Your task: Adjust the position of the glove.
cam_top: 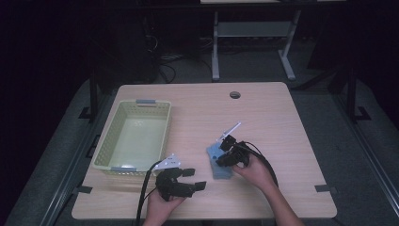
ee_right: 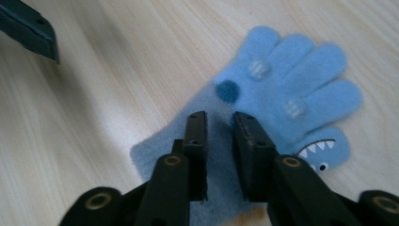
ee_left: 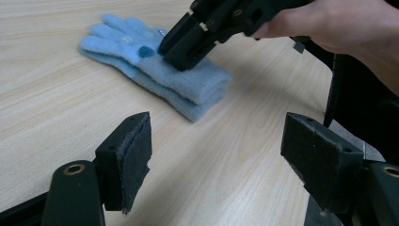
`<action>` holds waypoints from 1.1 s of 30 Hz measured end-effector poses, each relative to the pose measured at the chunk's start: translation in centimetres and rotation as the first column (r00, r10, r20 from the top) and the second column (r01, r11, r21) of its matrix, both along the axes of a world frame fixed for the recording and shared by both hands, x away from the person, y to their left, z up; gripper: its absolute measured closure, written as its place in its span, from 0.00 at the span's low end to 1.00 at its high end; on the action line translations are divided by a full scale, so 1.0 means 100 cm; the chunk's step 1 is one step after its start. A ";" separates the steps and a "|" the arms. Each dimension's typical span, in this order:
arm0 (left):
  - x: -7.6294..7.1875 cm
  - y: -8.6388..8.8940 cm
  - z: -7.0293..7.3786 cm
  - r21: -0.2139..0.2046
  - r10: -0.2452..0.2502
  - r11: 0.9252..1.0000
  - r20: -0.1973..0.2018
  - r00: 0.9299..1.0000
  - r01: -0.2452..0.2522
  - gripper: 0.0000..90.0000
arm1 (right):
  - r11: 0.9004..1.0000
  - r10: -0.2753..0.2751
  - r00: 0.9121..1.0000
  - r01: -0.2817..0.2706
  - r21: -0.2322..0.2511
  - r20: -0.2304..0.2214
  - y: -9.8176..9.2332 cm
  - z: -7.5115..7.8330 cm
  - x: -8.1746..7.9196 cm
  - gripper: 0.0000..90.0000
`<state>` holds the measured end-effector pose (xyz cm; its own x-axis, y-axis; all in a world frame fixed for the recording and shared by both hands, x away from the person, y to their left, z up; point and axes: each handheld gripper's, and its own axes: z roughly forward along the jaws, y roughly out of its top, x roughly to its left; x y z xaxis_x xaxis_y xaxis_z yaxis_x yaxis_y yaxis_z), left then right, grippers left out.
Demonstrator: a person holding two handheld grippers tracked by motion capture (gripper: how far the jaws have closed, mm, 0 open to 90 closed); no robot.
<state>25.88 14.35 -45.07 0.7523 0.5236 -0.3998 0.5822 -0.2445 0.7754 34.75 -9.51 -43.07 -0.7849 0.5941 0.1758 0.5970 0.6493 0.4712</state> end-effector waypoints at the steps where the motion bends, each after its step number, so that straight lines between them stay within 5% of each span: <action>1: 0.001 0.000 0.000 0.005 0.001 1.000 0.003 1.000 -0.001 0.28 | 1.000 -0.008 1.000 0.008 0.002 0.002 -0.002 0.002 -0.001 0.80; 15: 0.012 -0.014 0.005 -0.025 0.087 0.996 -0.067 0.994 -0.089 0.29 | 0.987 -0.145 0.989 0.143 0.076 0.017 -0.025 0.014 -0.012 0.59; 20: 0.022 -0.025 0.005 -0.028 0.100 0.994 -0.129 0.987 -0.105 0.31 | 0.968 -0.220 0.975 0.222 0.115 -0.030 -0.036 0.009 -0.014 0.51; 25: 0.035 -0.032 0.001 -0.019 0.125 0.991 -0.200 0.972 -0.132 0.31 | 0.955 -0.250 0.966 0.257 0.147 -0.065 -0.044 0.002 -0.014 0.50; 26: 0.041 -0.034 -0.003 -0.030 0.143 0.987 -0.253 0.957 -0.155 0.31 | 0.950 -0.260 0.963 0.269 0.156 -0.074 -0.046 0.000 -0.015 0.50; 27: 0.041 -0.034 -0.003 -0.030 0.143 0.987 -0.253 0.957 -0.155 0.31 | 0.947 -0.266 0.961 0.275 0.164 -0.080 -0.047 -0.001 -0.015 0.50; 31: 0.051 -0.037 -0.009 -0.024 0.170 0.982 -0.327 0.930 -0.188 0.31 | 0.939 -0.276 0.956 0.290 0.184 -0.098 -0.050 -0.007 -0.016 0.50; 33: 0.053 -0.037 -0.010 -0.023 0.173 0.981 -0.331 0.928 -0.191 0.32 | 0.937 -0.280 0.955 0.295 0.186 -0.103 -0.051 -0.007 -0.016 0.50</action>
<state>31.18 10.65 -46.11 0.4697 0.6099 -0.6383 0.8356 -0.0740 0.5443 33.16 -14.59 -43.80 -0.5663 0.7399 0.3630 0.7822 0.3436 0.5198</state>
